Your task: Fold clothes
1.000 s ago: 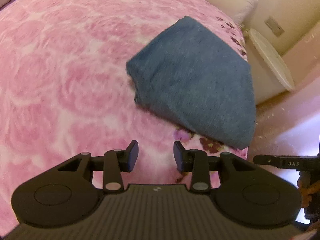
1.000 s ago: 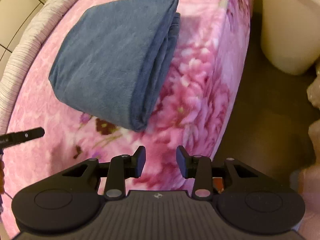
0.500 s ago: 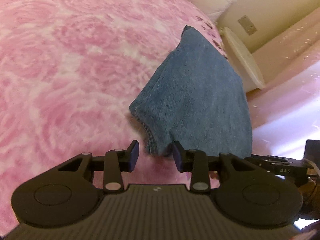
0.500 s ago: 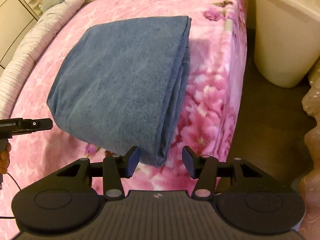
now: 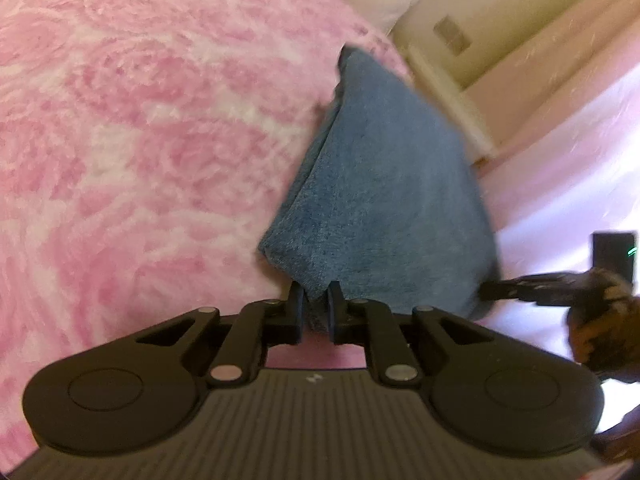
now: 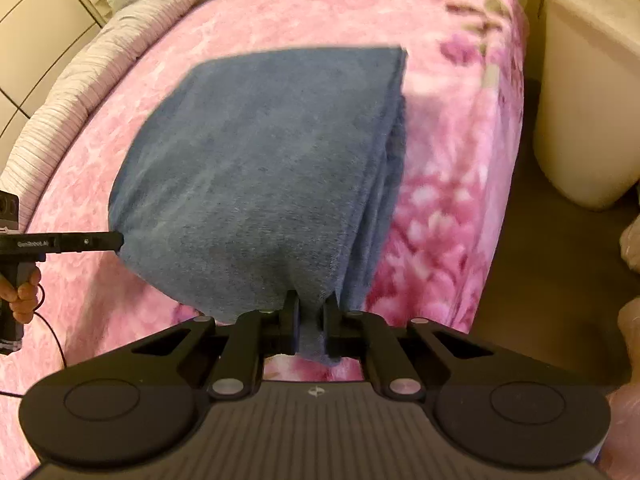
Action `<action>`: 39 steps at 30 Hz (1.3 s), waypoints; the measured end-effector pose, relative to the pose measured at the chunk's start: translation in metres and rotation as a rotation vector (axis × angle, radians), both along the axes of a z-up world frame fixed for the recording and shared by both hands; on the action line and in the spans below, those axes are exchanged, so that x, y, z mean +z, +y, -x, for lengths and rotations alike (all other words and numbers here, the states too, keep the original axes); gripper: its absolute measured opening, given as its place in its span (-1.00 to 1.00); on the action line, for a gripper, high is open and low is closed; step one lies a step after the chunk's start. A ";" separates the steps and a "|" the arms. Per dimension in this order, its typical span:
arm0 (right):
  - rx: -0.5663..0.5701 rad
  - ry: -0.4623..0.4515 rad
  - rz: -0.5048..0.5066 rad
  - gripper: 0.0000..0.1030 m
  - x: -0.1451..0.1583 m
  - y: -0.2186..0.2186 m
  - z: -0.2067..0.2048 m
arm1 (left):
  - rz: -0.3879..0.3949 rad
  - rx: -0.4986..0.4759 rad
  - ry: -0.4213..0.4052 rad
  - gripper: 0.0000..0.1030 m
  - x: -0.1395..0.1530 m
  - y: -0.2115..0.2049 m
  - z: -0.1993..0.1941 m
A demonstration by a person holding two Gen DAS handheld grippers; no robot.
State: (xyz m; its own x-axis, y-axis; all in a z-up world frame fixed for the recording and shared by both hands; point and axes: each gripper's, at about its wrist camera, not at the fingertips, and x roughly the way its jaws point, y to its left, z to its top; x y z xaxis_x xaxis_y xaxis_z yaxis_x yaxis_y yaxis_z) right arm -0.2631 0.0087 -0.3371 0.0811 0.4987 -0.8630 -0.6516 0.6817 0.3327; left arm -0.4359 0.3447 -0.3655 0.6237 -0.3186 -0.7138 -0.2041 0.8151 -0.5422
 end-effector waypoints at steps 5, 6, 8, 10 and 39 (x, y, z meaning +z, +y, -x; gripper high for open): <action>-0.002 0.008 0.033 -0.79 0.005 0.002 0.003 | -0.087 -0.009 0.030 -0.77 0.022 -0.011 -0.002; 0.009 0.013 0.052 -0.72 0.008 0.002 0.002 | -0.095 0.000 0.039 -0.75 0.029 -0.012 0.000; 0.017 0.016 0.077 -0.47 0.016 -0.001 0.000 | -0.133 0.069 0.062 -0.77 0.042 -0.011 0.006; -0.006 0.001 0.067 -0.37 0.028 -0.007 -0.008 | -0.130 0.147 0.071 -0.74 0.057 -0.006 0.013; -0.233 0.157 -0.110 -0.84 0.024 0.051 -0.172 | -0.056 0.066 0.149 -0.81 0.068 0.011 -0.196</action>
